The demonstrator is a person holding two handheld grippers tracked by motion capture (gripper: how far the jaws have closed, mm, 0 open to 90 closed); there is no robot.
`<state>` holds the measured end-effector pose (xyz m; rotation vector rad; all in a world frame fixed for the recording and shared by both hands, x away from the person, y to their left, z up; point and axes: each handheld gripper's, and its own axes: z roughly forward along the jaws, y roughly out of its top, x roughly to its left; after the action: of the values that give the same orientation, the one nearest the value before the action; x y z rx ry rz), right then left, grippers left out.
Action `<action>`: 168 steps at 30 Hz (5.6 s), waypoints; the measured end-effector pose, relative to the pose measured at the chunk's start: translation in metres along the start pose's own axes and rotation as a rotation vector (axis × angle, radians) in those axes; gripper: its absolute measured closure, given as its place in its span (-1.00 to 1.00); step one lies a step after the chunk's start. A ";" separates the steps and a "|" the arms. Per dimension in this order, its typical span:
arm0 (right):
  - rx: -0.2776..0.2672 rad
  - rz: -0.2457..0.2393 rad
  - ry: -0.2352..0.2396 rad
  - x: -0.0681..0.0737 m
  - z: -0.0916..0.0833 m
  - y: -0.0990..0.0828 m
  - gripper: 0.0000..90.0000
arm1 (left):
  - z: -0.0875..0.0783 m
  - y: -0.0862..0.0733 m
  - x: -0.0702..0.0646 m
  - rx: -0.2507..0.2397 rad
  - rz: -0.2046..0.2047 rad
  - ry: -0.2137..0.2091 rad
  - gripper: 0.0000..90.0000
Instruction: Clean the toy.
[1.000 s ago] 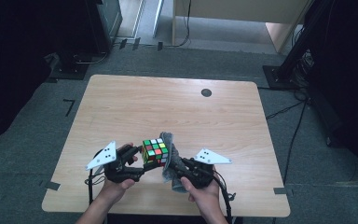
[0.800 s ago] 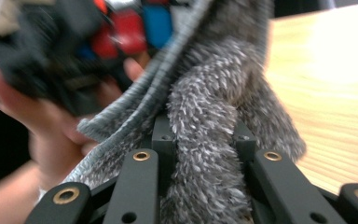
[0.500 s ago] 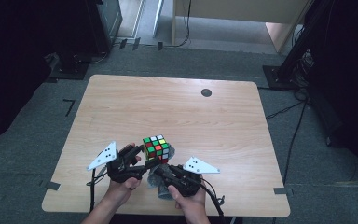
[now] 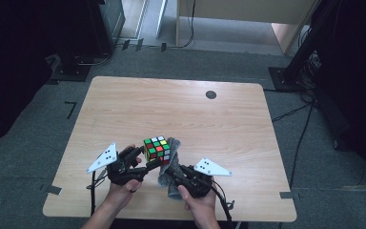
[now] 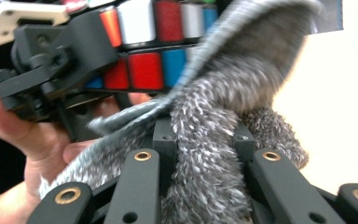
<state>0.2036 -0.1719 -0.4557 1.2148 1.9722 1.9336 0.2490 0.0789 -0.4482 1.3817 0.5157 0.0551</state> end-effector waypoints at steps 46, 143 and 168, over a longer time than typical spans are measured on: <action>0.201 -0.102 -0.252 -0.032 0.000 -0.001 0.56 | 0.000 -0.004 -0.001 0.175 0.263 0.182 -0.24; 0.034 -0.143 -0.202 0.003 0.006 0.003 -0.36 | 0.000 0.001 0.013 0.117 -0.006 0.236 -0.24; -0.044 -0.286 -0.312 0.024 0.014 -0.009 -0.24 | 0.020 -0.008 -0.005 0.116 -0.073 0.145 -0.32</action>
<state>0.1922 -0.1448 -0.4555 1.0770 1.8166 1.5387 0.2500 0.0571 -0.4521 1.4775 0.6996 0.0673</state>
